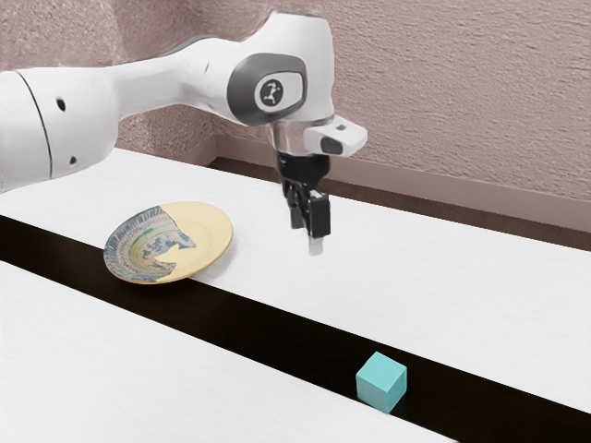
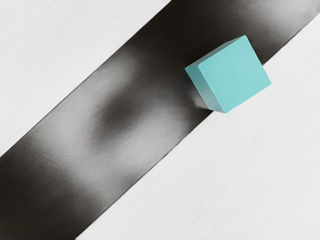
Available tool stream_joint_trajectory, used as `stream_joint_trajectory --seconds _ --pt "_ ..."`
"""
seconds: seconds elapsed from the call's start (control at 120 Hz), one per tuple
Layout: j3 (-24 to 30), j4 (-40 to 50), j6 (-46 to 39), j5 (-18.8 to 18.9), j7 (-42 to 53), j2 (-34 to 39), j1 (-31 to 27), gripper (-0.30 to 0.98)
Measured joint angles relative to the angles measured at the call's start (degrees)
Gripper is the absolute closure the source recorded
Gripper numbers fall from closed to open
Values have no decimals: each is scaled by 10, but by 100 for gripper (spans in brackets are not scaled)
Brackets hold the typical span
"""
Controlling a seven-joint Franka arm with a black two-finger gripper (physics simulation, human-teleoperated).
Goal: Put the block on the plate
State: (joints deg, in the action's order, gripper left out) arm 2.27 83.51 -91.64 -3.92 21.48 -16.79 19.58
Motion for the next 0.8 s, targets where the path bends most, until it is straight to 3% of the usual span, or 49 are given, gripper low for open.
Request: stream_joint_trajectory --seconds 0.375,0.8 --pt "2 98 -149 -83 -38 -36 74 0" --pt "-4 98 -235 -98 -123 -127 94 0"
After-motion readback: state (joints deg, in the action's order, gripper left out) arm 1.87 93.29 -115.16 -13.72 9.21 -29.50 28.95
